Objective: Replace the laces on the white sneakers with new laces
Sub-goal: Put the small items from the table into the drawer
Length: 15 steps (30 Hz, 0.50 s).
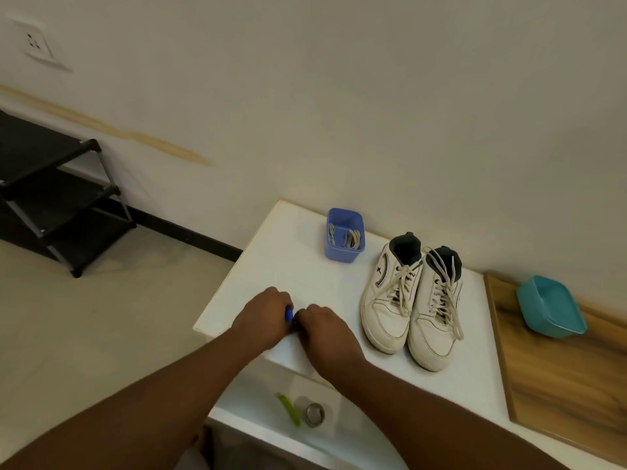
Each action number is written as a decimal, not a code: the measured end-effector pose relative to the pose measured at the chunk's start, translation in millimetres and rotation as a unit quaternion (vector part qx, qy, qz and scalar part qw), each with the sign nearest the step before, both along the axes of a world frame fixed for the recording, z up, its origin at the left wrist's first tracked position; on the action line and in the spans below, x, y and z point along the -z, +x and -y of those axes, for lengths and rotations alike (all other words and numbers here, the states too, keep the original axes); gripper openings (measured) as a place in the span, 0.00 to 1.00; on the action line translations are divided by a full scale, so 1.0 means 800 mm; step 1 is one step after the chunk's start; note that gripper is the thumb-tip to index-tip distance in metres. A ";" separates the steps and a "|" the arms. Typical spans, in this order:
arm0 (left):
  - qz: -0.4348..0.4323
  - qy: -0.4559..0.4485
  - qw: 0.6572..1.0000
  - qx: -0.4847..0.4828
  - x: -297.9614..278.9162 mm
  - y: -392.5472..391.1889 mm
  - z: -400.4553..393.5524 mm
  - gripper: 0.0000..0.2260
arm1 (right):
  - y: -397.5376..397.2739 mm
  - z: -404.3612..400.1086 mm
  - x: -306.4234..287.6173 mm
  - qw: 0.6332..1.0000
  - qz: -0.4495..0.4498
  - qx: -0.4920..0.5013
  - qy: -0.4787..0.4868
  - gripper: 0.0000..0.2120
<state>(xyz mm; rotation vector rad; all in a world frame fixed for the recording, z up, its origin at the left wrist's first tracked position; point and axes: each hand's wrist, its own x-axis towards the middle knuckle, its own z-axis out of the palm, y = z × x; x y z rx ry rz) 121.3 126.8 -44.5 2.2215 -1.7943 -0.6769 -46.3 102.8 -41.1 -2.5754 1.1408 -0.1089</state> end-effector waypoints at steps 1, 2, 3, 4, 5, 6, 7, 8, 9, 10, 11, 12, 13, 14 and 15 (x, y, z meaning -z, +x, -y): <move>0.019 0.030 0.999 0.029 -0.010 -0.008 -0.012 0.12 | -0.007 -0.015 -0.005 1.000 -0.009 -0.008 0.007 0.07; 0.033 0.068 0.996 0.055 -0.020 -0.017 -0.026 0.12 | -0.014 -0.032 -0.011 0.999 -0.023 -0.015 0.019 0.05; 0.043 0.114 0.989 0.080 -0.031 -0.028 -0.041 0.13 | -0.022 -0.049 -0.016 0.999 -0.035 -0.021 0.035 0.05; 0.054 0.162 0.980 0.103 -0.038 -0.037 -0.055 0.13 | -0.030 -0.066 -0.020 0.997 -0.045 -0.023 0.058 0.05; 0.066 0.210 0.968 0.125 -0.042 -0.045 -0.067 0.15 | -0.038 -0.081 -0.022 0.995 -0.052 -0.026 0.086 0.06; 0.080 0.257 0.952 0.146 -0.045 -0.053 -0.079 0.17 | -0.047 -0.096 -0.023 0.991 -0.061 -0.029 0.112 0.07; 0.097 0.298 0.936 0.162 -0.043 -0.059 -0.088 0.18 | -0.055 -0.108 -0.022 0.988 -0.071 -0.035 0.134 0.08; 0.111 0.327 0.923 0.168 -0.040 -0.065 -0.095 0.19 | -0.062 -0.118 -0.020 0.984 -0.088 -0.035 0.153 0.09; 0.114 0.341 0.919 0.165 -0.034 -0.070 -0.099 0.20 | -0.068 -0.124 -0.016 0.980 -0.101 -0.025 0.169 0.10; 0.098 0.344 0.922 0.149 -0.027 -0.073 -0.101 0.21 | -0.073 -0.126 -0.010 0.978 -0.106 -0.005 0.180 0.11; 0.070 0.346 0.927 0.125 -0.016 -0.076 -0.100 0.22 | -0.079 -0.127 -0.002 0.977 -0.099 0.021 0.187 0.11; 0.047 0.345 0.932 0.101 -0.006 -0.077 -0.096 0.22 | -0.083 -0.125 0.007 0.976 -0.091 0.051 0.191 0.11; 0.034 0.344 0.934 0.089 0.005 -0.077 -0.092 0.21 | -0.086 -0.123 0.016 0.975 -0.083 0.077 0.190 0.11; 0.027 0.339 0.937 0.081 0.018 -0.076 -0.088 0.19 | -0.089 -0.121 0.023 0.975 -0.084 0.098 0.183 0.11; 0.029 0.342 0.936 0.079 0.030 -0.075 -0.085 0.20 | -0.092 -0.120 0.030 0.975 -0.089 0.110 0.171 0.10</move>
